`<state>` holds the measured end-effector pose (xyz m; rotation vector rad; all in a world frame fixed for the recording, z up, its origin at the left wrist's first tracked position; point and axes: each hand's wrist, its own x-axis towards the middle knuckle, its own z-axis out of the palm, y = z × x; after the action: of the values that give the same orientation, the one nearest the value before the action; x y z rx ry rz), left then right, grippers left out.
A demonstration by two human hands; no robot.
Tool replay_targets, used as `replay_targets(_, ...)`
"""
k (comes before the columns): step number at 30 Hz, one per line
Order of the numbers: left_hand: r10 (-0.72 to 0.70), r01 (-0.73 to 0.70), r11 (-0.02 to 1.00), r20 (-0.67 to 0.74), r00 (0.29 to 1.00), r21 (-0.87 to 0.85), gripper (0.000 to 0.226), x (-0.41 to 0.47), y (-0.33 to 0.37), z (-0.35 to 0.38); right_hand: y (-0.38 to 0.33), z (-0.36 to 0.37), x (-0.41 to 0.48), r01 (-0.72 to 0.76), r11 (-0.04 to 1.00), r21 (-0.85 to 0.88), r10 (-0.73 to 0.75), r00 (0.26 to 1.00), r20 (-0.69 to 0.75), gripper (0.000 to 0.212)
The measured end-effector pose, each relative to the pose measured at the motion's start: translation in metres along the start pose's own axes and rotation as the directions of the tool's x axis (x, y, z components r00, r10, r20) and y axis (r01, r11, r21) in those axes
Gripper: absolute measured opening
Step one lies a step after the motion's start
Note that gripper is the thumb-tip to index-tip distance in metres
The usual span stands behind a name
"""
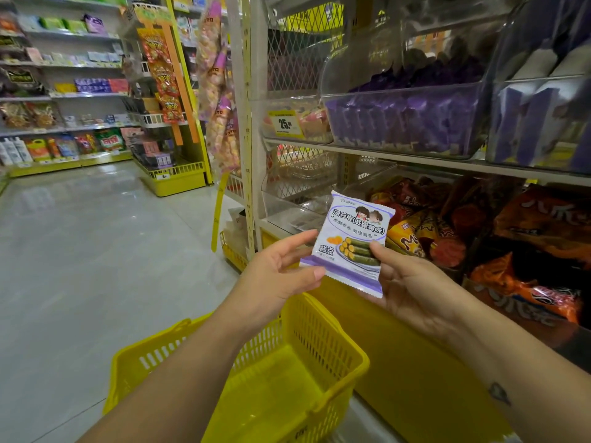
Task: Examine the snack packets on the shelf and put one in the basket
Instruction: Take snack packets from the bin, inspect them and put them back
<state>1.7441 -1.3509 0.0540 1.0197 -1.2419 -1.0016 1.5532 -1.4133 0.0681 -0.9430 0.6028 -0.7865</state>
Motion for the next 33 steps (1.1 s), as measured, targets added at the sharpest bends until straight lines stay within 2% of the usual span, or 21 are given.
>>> replay_targets(2,0.036,-0.029,0.995,-0.069,0.997,0.092,0.048,0.000,0.000,-0.001,0.001,0.001,0.000,0.000,1.000,-0.024,0.000,1.000,-0.016,0.026)
replay_targets(4,0.122,-0.081,0.946,-0.113,0.986,0.315,0.042,-0.001,0.001,-0.001,0.001,0.002,0.000,0.015,0.998,-0.065,-0.017,0.999,-0.036,0.026)
replay_targets(6,0.249,-0.145,0.775,-0.086,0.965,0.615,0.035,-0.003,0.002,0.001,0.002,0.006,0.000,0.043,0.990,-0.135,-0.053,0.996,-0.072,0.030)
replay_targets(7,0.280,-0.169,0.706,-0.051,0.959,0.688,0.033,-0.003,0.001,0.004,0.004,0.009,0.000,0.062,0.983,-0.170,-0.079,0.992,-0.095,0.034)
replay_targets(8,0.278,-0.185,0.696,-0.023,0.960,0.694,0.033,-0.003,-0.001,0.007,0.006,0.012,0.001,0.090,0.976,-0.199,-0.115,0.987,-0.114,0.038)
replay_targets(11,0.143,-0.120,0.877,-0.012,0.990,0.465,0.042,-0.002,-0.005,0.019,0.011,0.023,0.001,0.178,0.938,-0.299,-0.220,0.968,-0.116,0.047)
replay_targets(14,0.016,-0.011,0.975,-0.018,1.000,0.224,0.052,-0.001,0.000,0.025,0.014,0.024,-0.001,0.225,0.900,-0.373,-0.254,0.967,-0.030,0.046)
replay_targets(17,-0.051,0.050,0.994,0.015,0.999,0.096,0.052,-0.002,-0.001,0.024,0.015,0.021,-0.002,0.222,0.862,-0.456,-0.231,0.972,0.038,0.032)
replay_targets(19,-0.093,0.093,0.995,0.025,0.995,0.035,0.046,-0.004,-0.001,0.022,0.015,0.018,-0.001,0.206,0.853,-0.480,-0.223,0.975,0.022,0.025)
replay_targets(22,-0.191,0.215,0.962,0.150,0.970,-0.167,0.043,-0.005,-0.001,0.018,0.013,0.012,0.003,0.171,0.913,-0.370,-0.197,0.980,-0.033,0.034)
replay_targets(25,-0.259,0.303,0.935,0.227,0.939,-0.187,0.045,-0.007,0.000,0.019,0.011,0.009,0.003,0.184,0.931,-0.314,-0.195,0.981,-0.002,0.045)
replay_targets(27,-0.224,0.239,0.965,0.127,0.966,-0.112,0.045,-0.005,-0.002,0.020,0.010,0.008,0.002,0.283,0.858,-0.429,-0.292,0.955,0.047,0.048)
replay_targets(30,-0.059,0.070,0.997,-0.195,0.979,0.045,0.062,0.002,0.002,0.012,0.007,0.008,-0.004,0.421,0.588,-0.691,-0.444,0.882,0.160,0.049)
replay_targets(31,0.022,0.011,0.991,-0.241,0.970,0.134,0.072,0.003,0.004,0.007,0.006,0.009,-0.006,0.427,0.493,-0.758,-0.466,0.865,0.185,0.049)
replay_targets(33,0.157,-0.088,0.935,-0.179,0.971,0.343,0.077,0.003,0.008,-0.001,0.008,0.011,-0.007,0.406,0.326,-0.854,-0.502,0.840,0.208,0.045)
